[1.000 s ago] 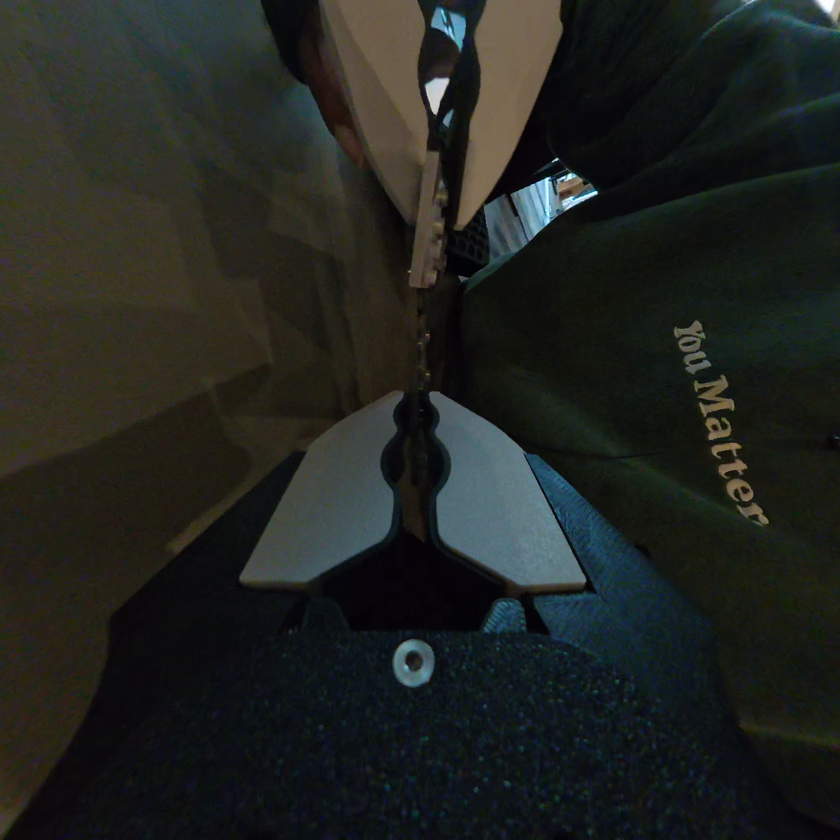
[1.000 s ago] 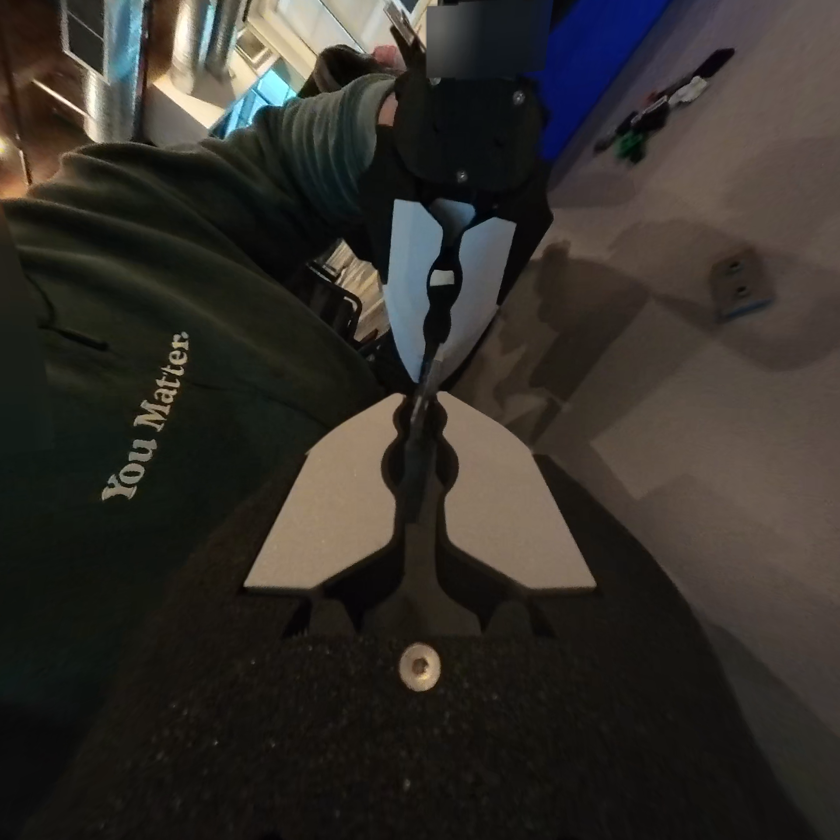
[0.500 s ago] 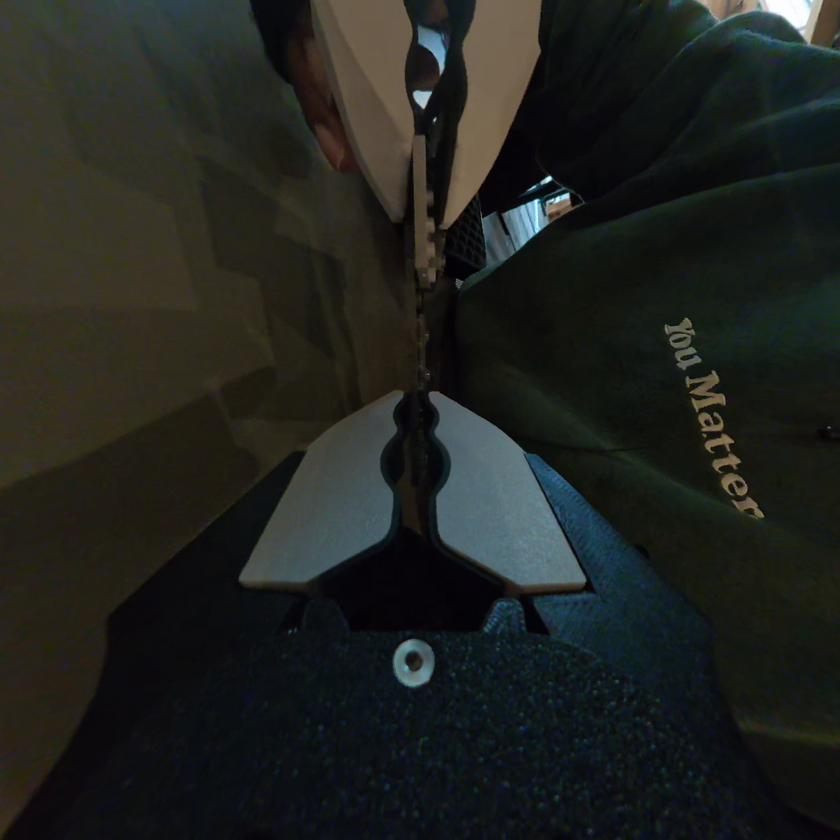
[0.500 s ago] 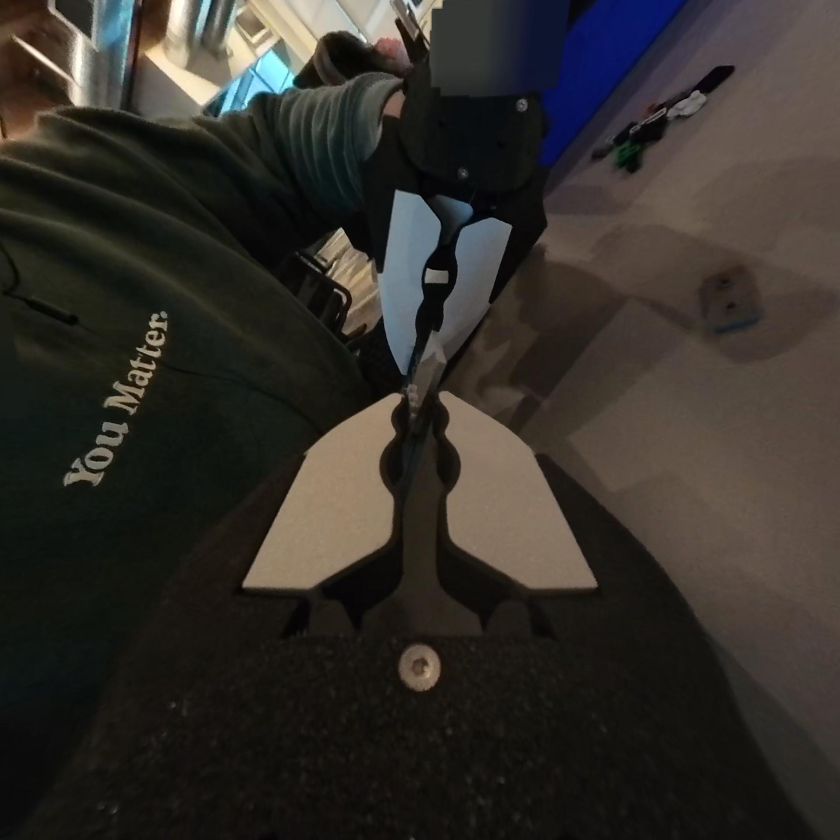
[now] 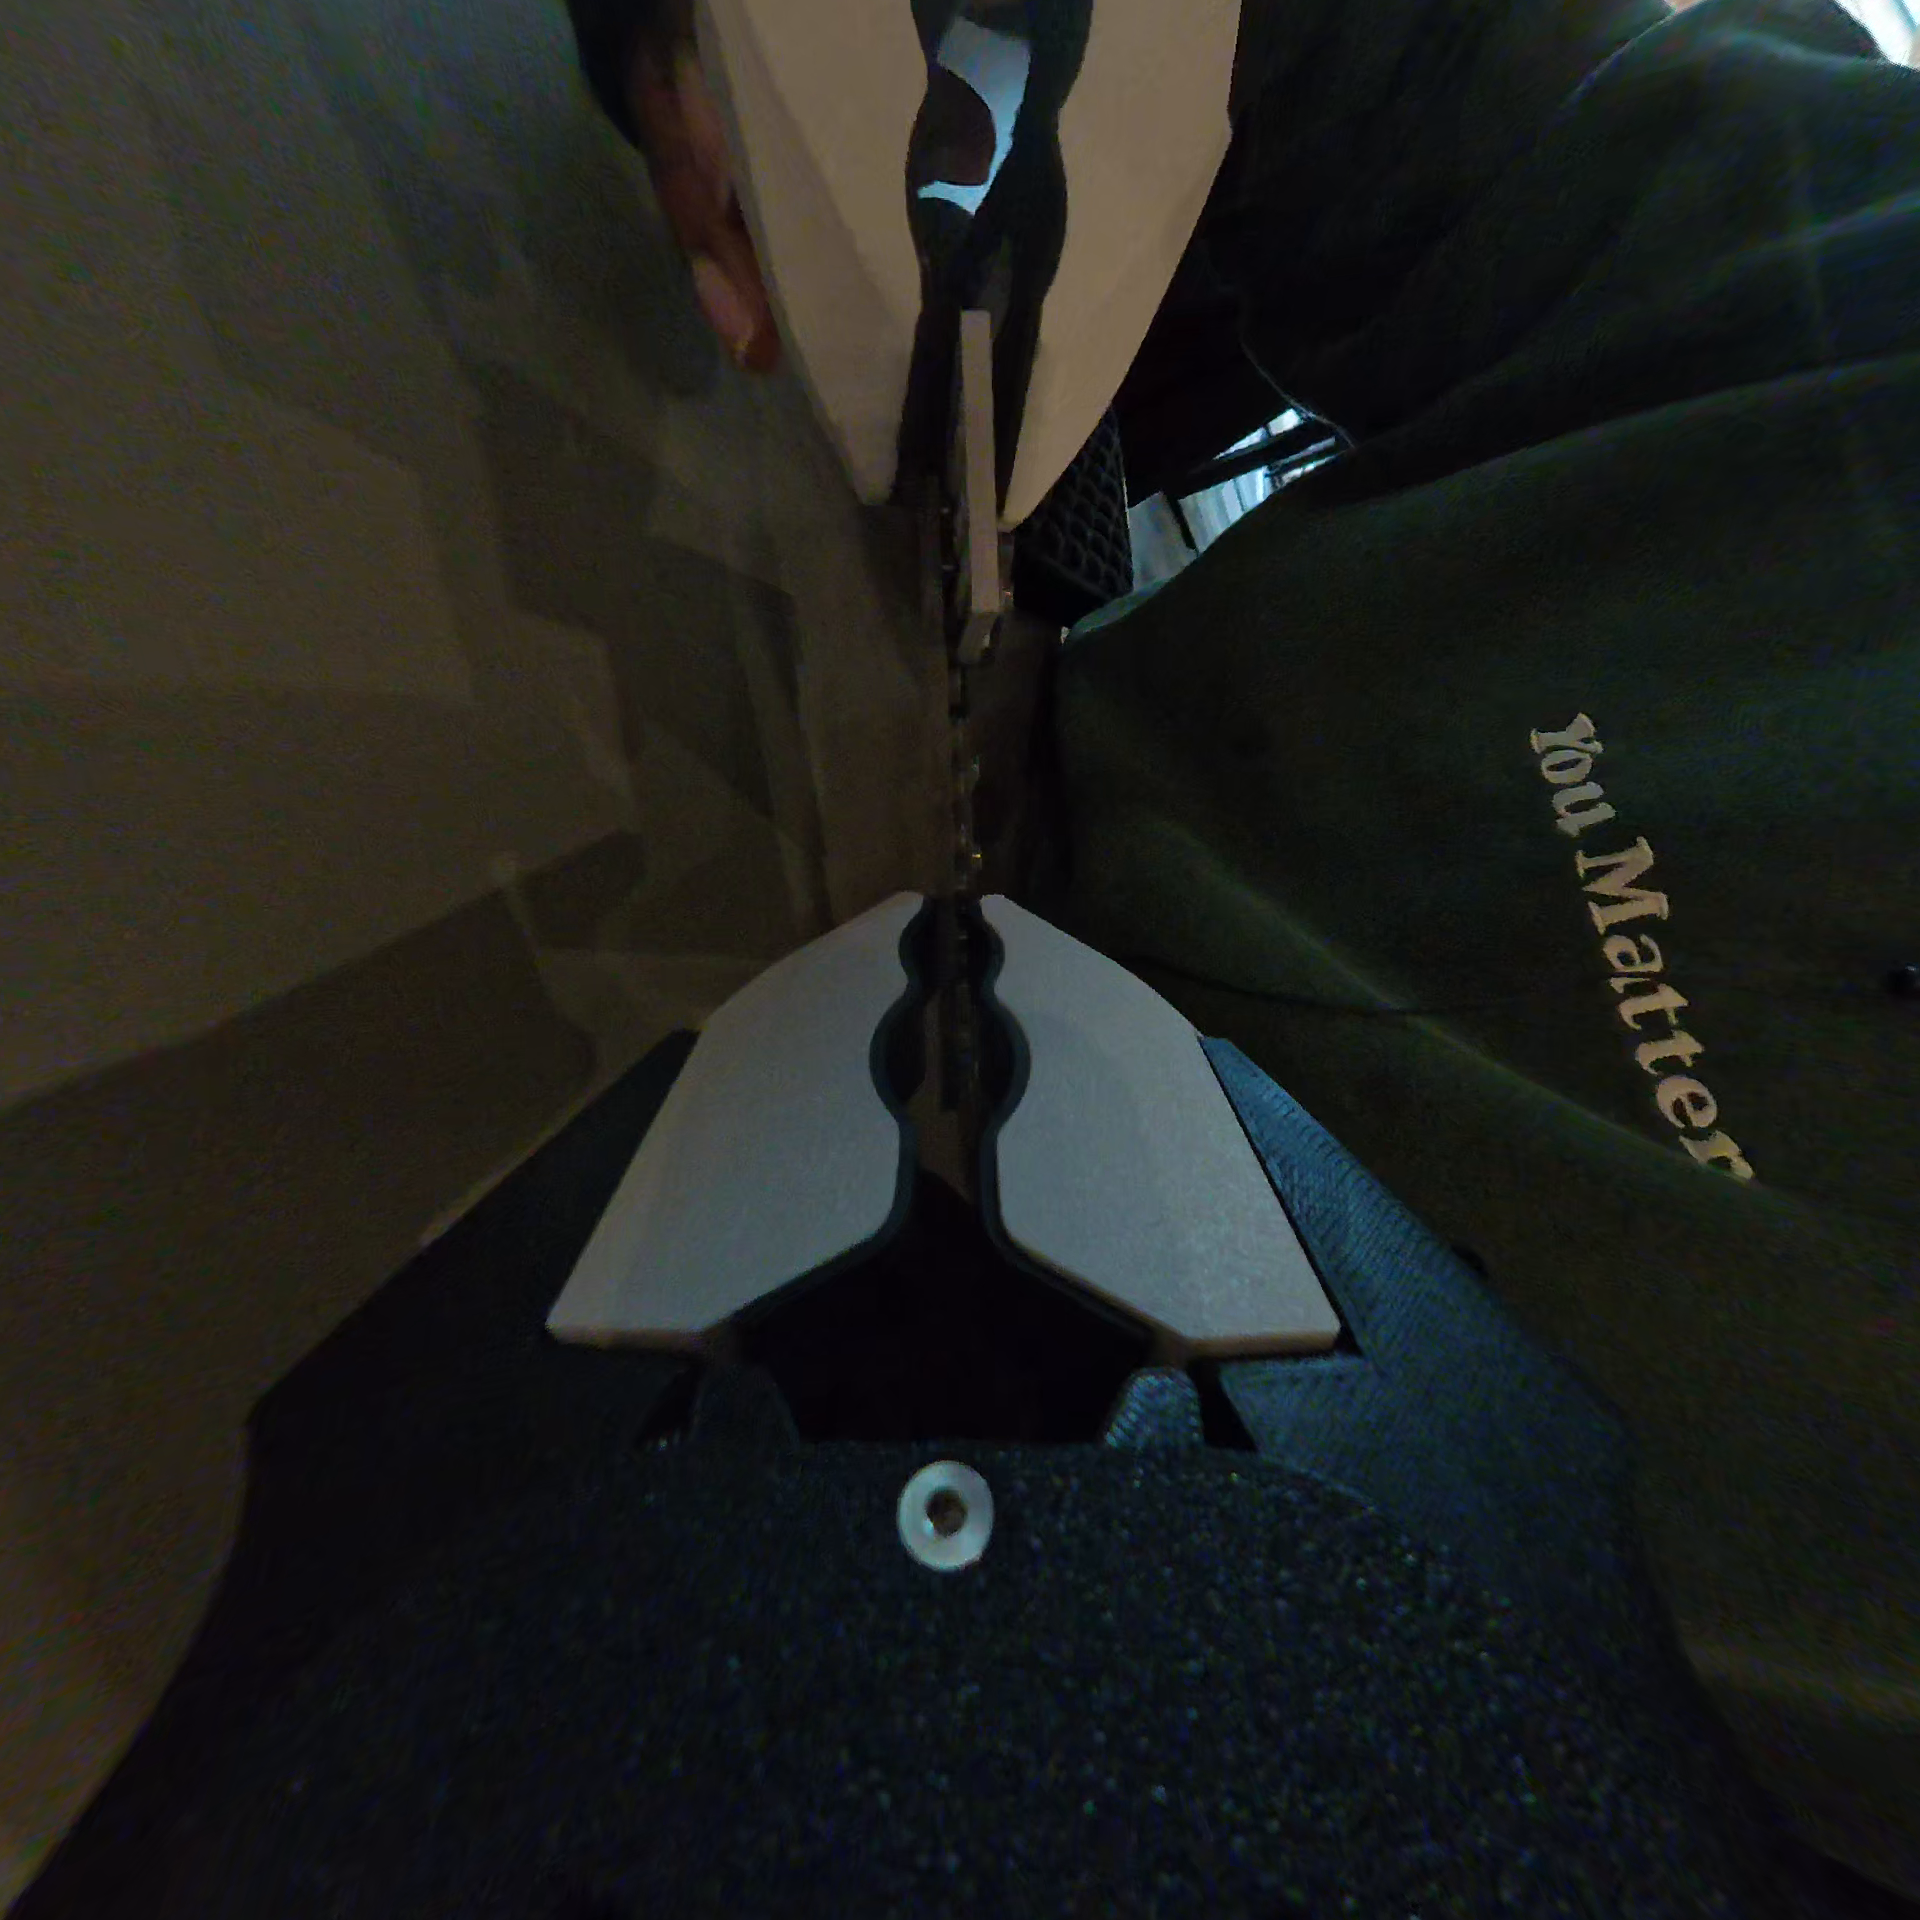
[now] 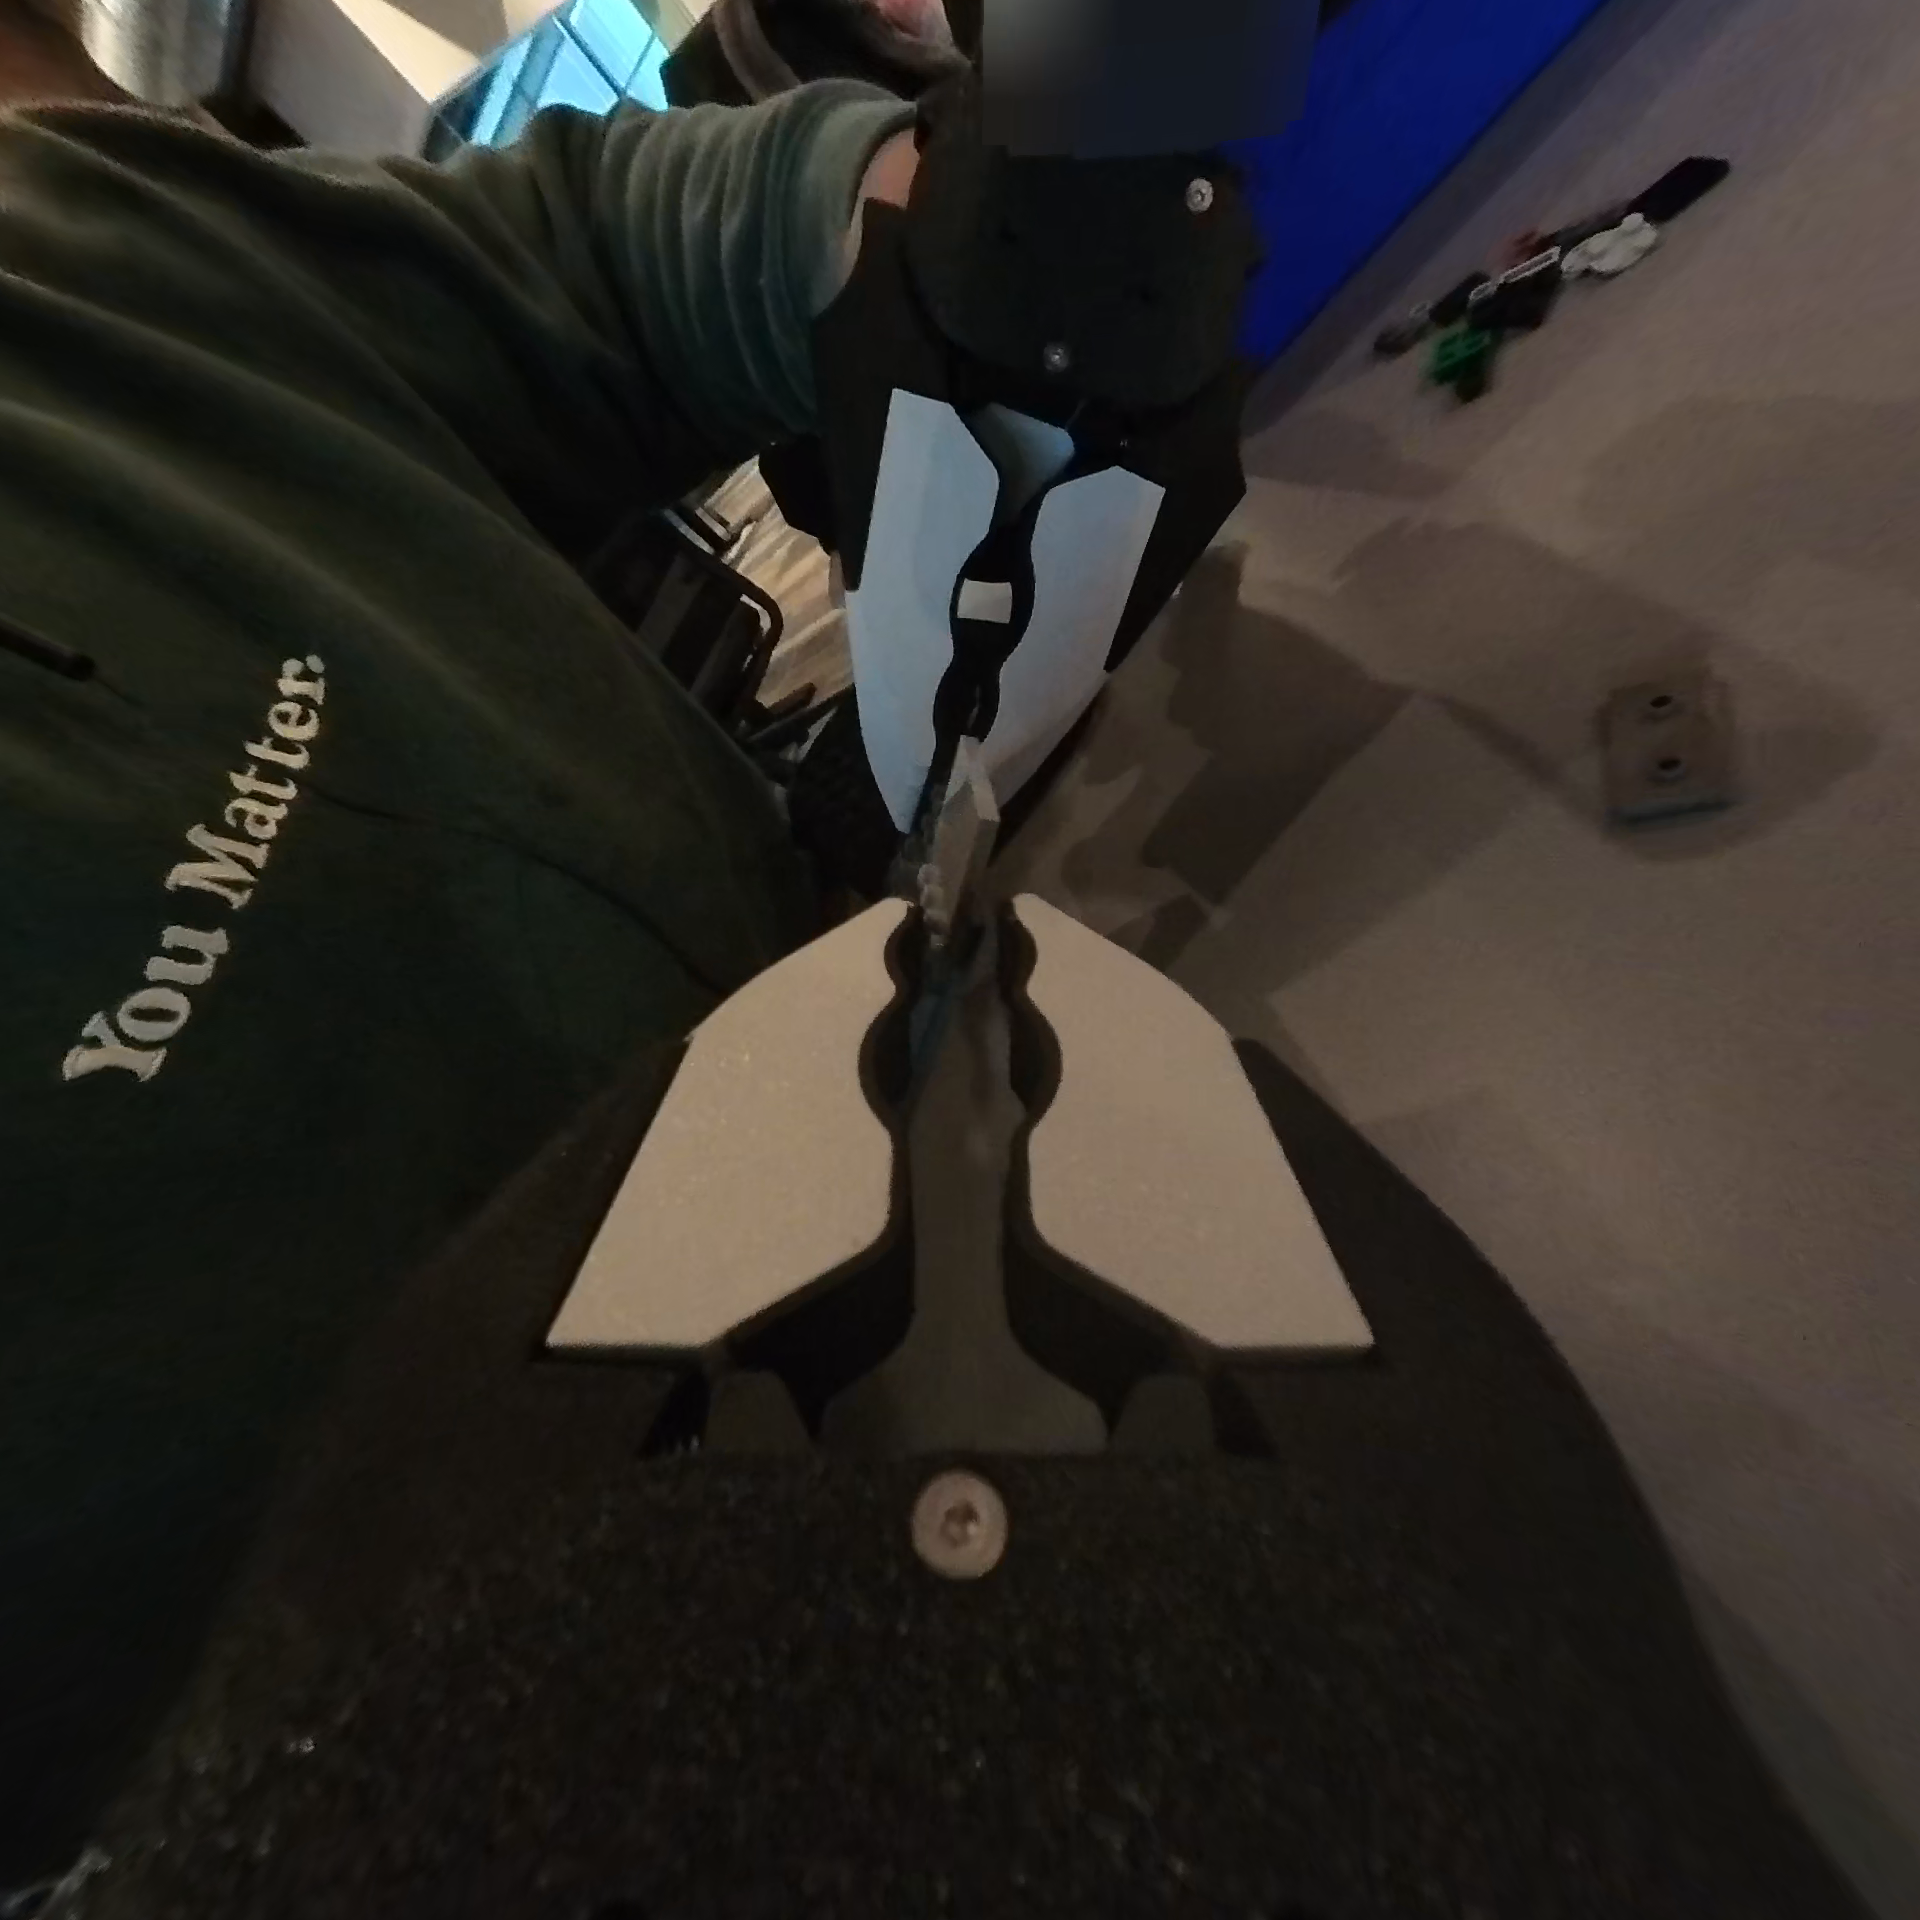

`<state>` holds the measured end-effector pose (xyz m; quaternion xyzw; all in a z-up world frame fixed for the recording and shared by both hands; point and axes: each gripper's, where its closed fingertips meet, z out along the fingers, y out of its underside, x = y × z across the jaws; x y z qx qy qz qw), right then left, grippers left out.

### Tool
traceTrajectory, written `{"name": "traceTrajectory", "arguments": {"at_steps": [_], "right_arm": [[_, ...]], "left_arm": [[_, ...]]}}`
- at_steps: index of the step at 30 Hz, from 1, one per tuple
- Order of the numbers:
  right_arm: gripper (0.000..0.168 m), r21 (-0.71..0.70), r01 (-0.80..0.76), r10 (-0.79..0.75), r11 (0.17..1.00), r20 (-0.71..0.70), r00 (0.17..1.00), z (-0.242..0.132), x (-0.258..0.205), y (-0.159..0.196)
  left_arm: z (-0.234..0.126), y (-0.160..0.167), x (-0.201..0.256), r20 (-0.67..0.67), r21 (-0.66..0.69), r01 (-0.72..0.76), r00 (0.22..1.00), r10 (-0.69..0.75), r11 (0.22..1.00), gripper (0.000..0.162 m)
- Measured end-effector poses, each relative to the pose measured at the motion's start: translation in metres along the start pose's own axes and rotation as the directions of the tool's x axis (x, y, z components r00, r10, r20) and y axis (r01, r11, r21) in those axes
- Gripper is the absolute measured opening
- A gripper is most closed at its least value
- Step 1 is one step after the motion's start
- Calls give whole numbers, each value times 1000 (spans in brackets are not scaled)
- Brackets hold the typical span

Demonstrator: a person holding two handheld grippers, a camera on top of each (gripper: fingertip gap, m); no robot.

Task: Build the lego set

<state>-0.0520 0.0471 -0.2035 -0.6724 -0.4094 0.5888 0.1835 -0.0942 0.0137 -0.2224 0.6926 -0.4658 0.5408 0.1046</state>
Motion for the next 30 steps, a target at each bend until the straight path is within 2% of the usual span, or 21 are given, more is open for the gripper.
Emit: {"name": "traceTrajectory", "arguments": {"at_steps": [22, 30], "right_arm": [[16, 41, -20, 20, 999, 3, 1000, 4, -5, 0], [11, 84, -42, 41, 996, 13, 999, 5, -8, -2]], "left_arm": [[4, -6, 5, 37, -7, -42, 998, 42, 999, 4], [3, -7, 6, 45, 8, -54, 998, 53, 999, 4]]}}
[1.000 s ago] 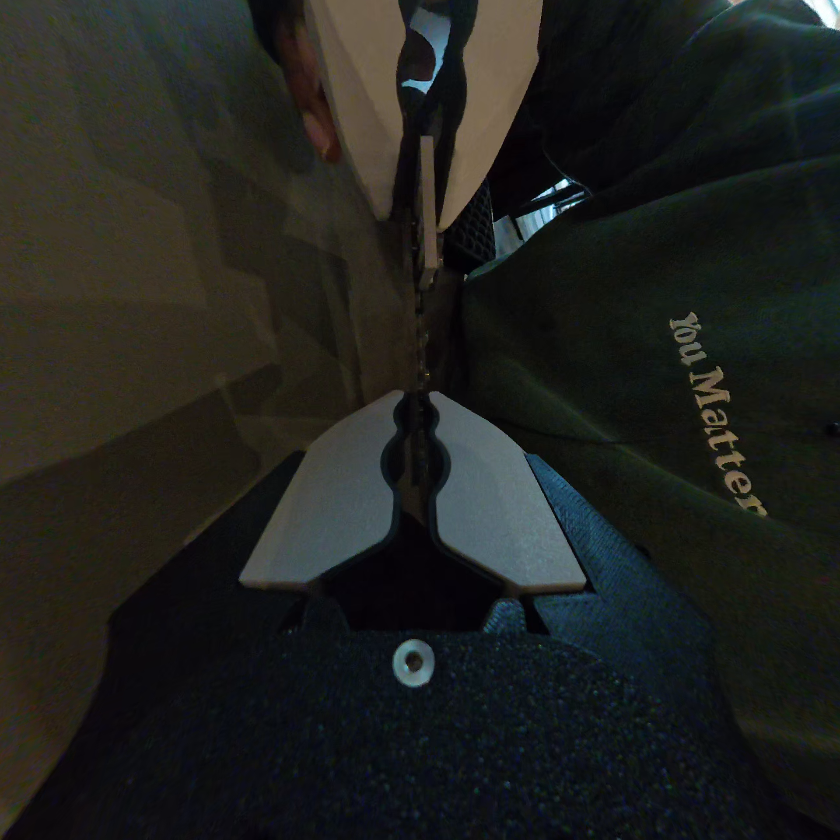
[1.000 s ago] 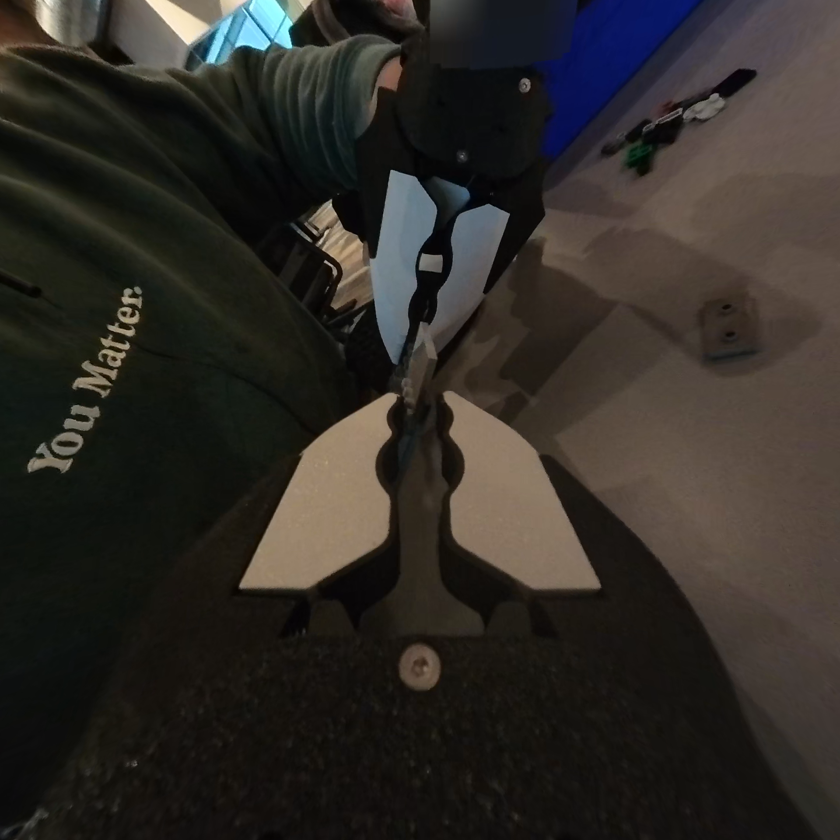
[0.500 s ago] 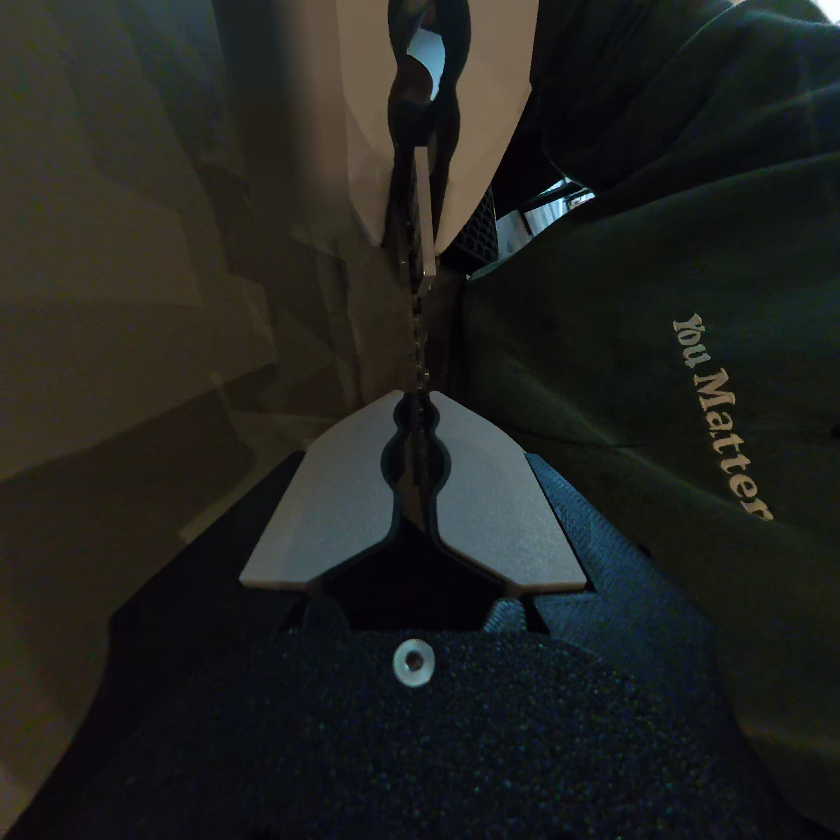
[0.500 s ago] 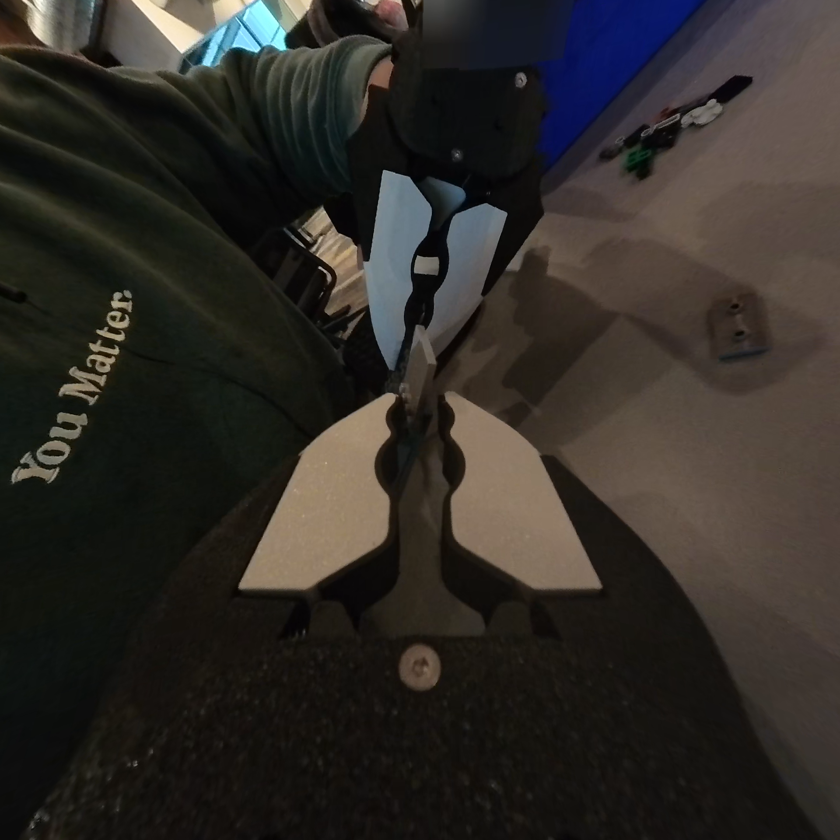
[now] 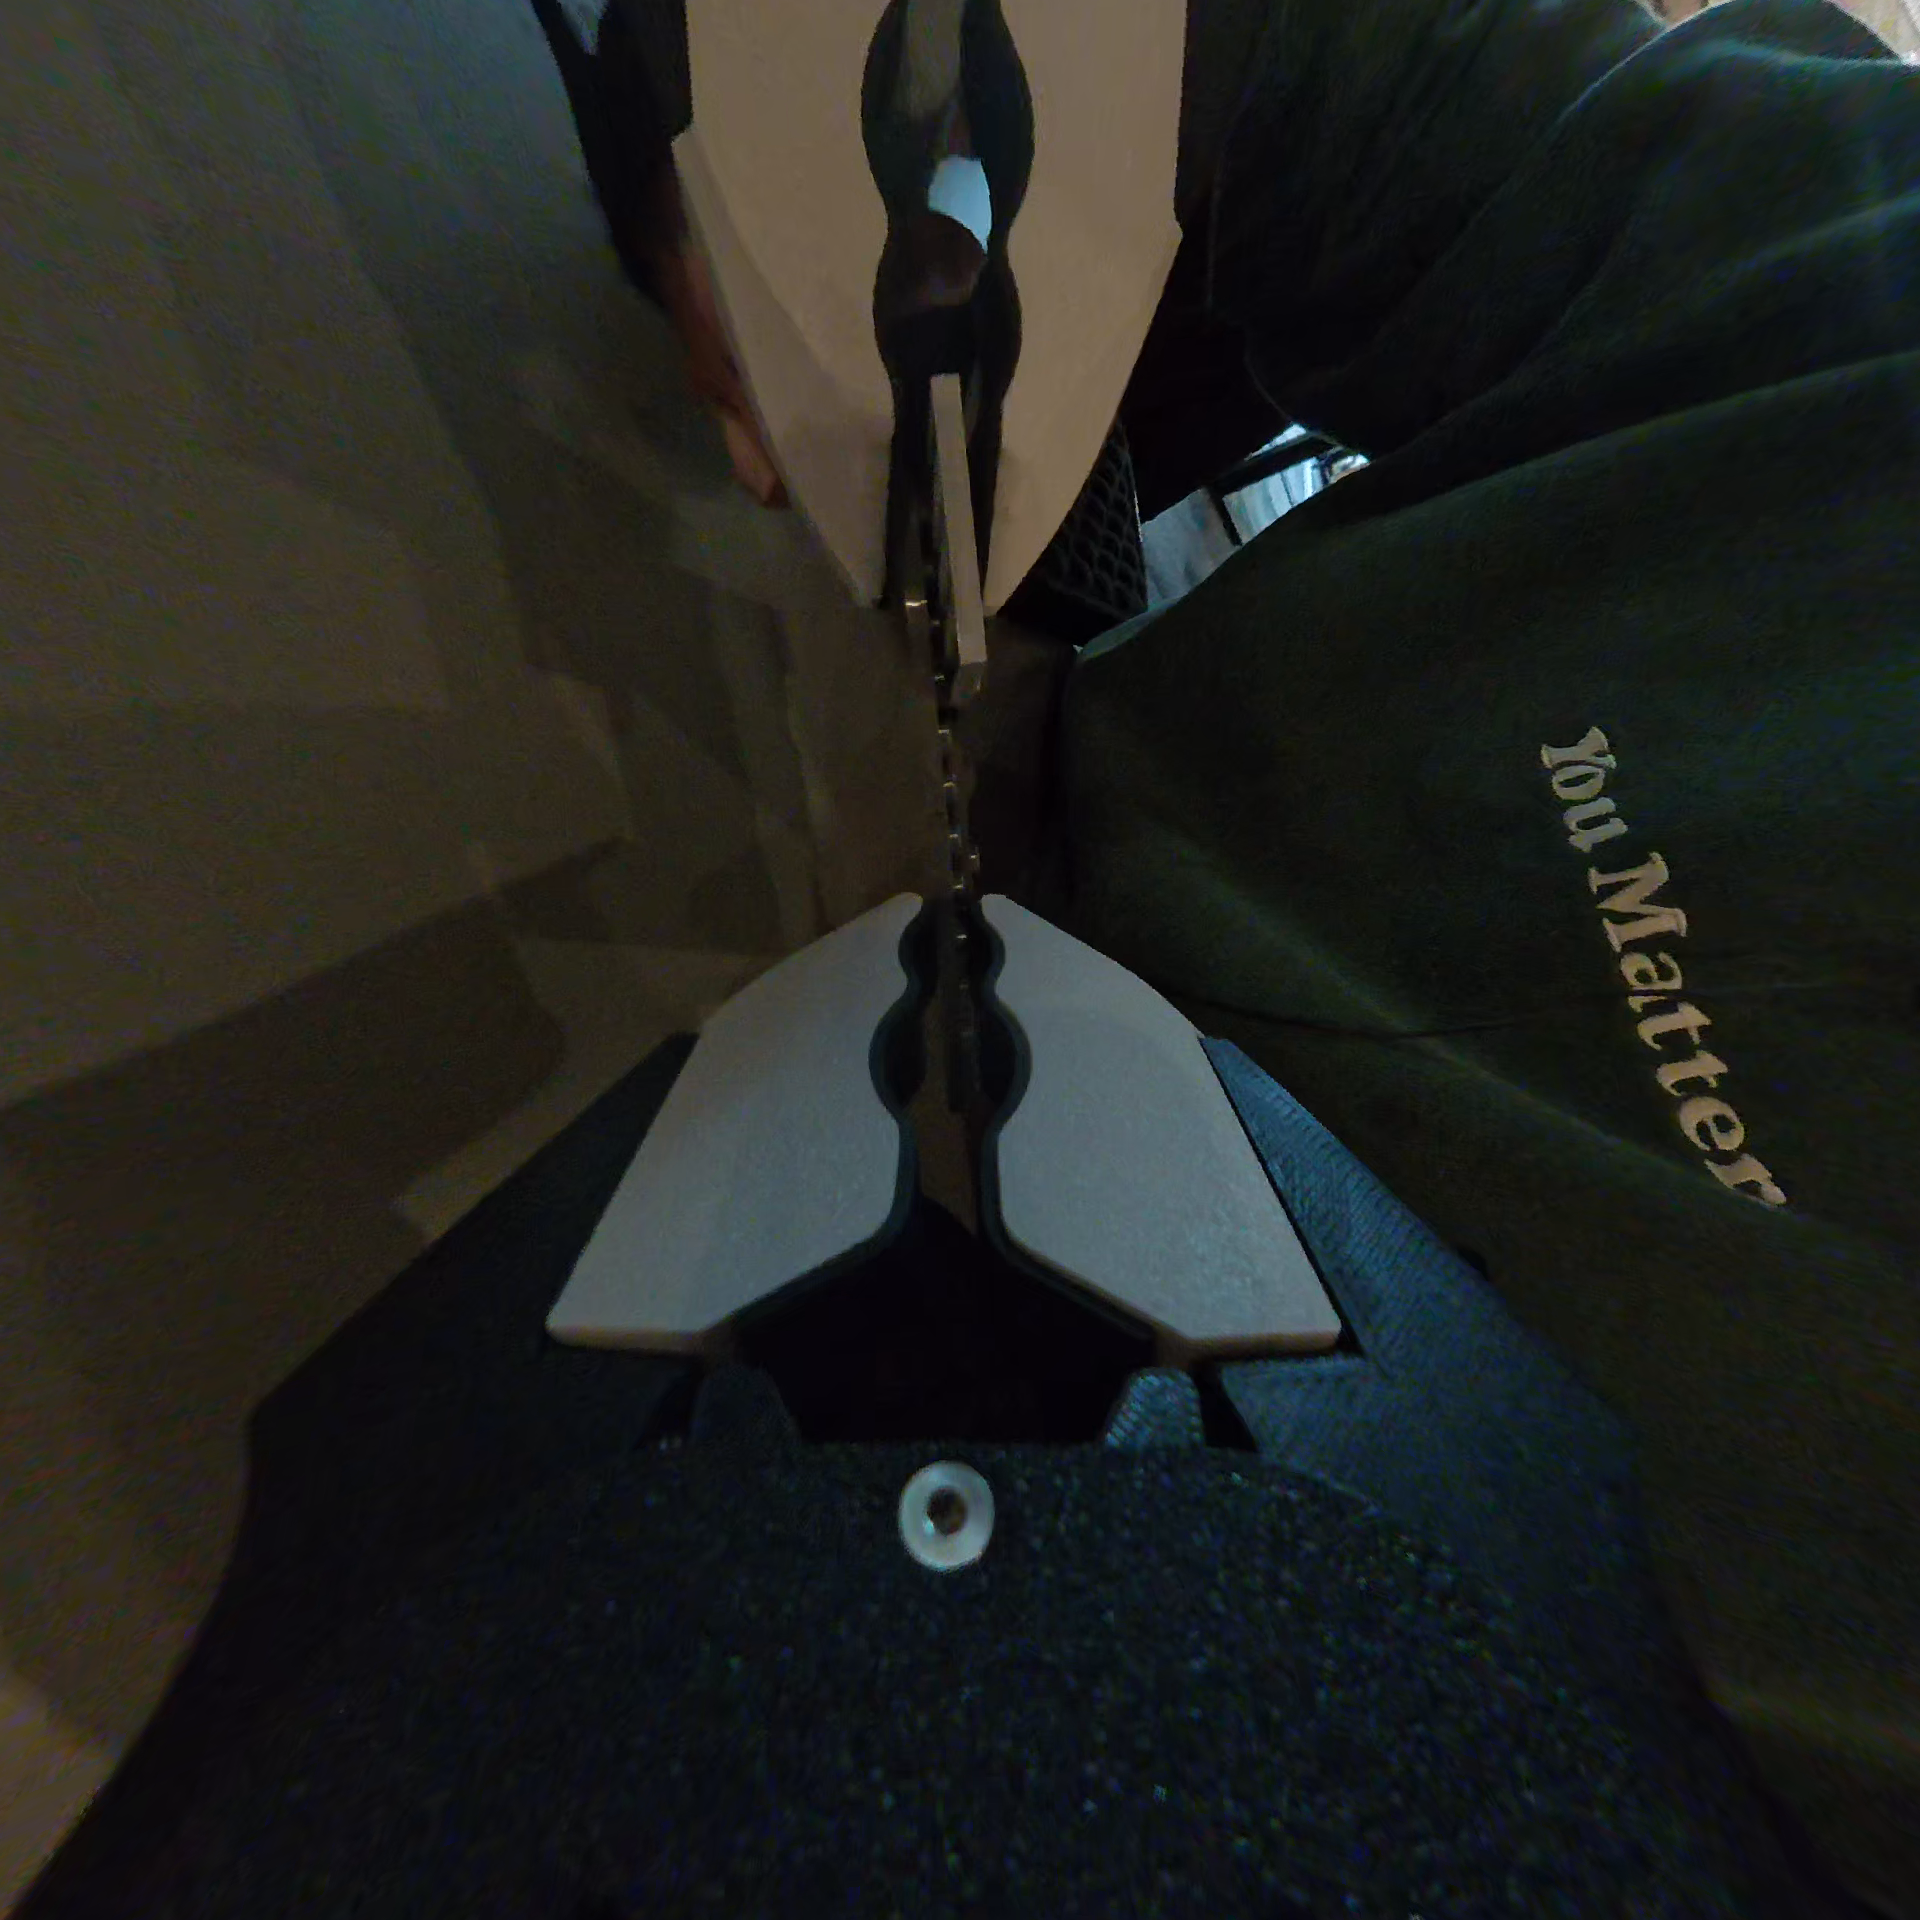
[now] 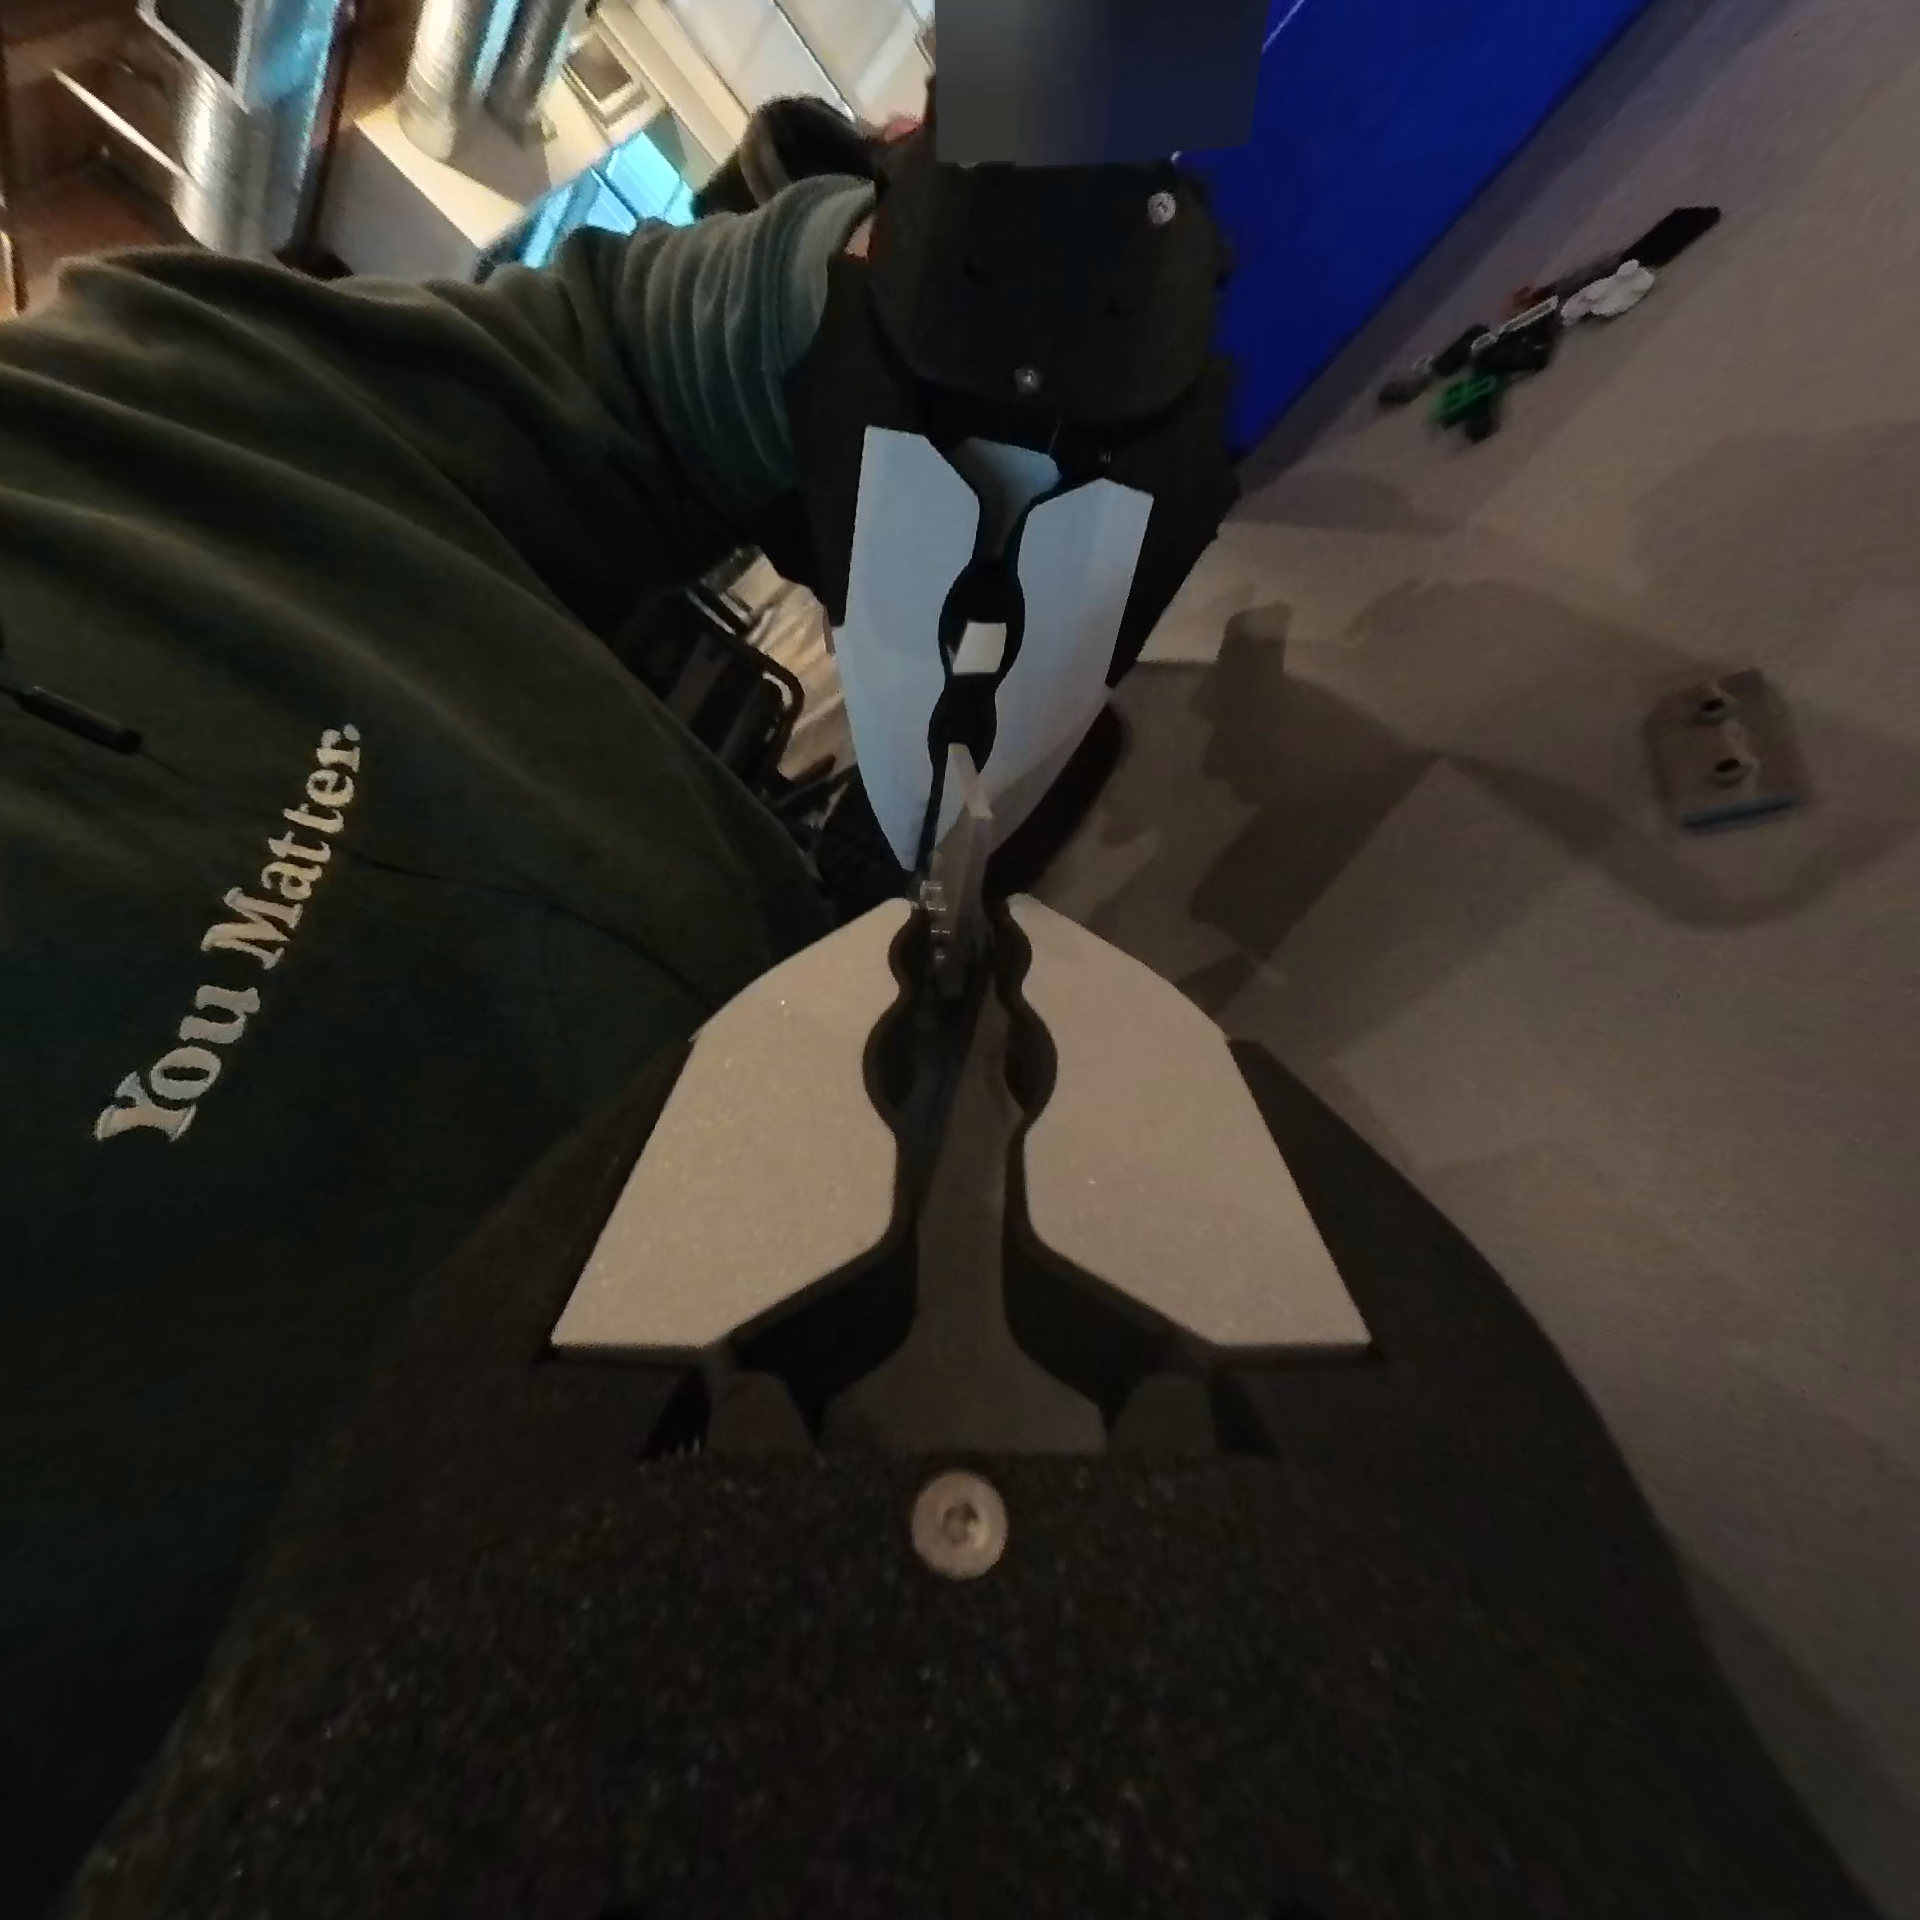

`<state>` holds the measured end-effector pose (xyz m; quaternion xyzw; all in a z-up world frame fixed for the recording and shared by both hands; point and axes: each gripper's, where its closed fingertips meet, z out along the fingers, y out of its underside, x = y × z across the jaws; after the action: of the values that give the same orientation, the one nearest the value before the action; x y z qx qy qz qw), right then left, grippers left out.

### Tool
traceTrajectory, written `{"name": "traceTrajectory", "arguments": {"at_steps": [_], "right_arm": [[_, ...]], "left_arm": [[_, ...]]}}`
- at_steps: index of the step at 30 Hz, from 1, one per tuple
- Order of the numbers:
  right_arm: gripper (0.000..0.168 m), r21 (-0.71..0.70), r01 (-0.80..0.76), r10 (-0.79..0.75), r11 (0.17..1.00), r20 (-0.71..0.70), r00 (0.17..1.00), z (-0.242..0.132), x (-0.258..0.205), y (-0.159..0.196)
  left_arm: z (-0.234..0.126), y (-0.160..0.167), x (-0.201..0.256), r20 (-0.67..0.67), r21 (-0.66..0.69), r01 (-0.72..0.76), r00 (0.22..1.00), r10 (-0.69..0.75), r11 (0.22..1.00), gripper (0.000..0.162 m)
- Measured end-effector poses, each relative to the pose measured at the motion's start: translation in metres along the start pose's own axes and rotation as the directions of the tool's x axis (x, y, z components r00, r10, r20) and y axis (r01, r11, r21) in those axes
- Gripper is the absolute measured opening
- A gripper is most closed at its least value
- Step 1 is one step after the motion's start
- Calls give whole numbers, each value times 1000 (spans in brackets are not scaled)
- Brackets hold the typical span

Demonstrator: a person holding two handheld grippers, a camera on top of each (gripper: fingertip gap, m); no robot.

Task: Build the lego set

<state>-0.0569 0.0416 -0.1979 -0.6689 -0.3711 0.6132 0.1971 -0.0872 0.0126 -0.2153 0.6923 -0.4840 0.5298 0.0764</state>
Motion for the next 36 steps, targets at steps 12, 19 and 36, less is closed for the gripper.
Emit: {"name": "traceTrajectory", "arguments": {"at_steps": [12, 19, 36], "right_arm": [[10, 74, -51, 52, 996, -5, 999, 1, -3, -3], [9, 101, -20, 22, 995, -18, 1000, 1, -7, -6], [10, -3, 180, -180, 984, -41, 983, -2, -25, -12]], "left_arm": [[-2, 0, 0, 39, 5, -47, 998, 46, 999, 4], [-4, -1, 1, 64, 7, -80, 995, 79, 997, 4], [-8, -5, 20, 30, -1, -151, 988, 150, 989, 5]]}}
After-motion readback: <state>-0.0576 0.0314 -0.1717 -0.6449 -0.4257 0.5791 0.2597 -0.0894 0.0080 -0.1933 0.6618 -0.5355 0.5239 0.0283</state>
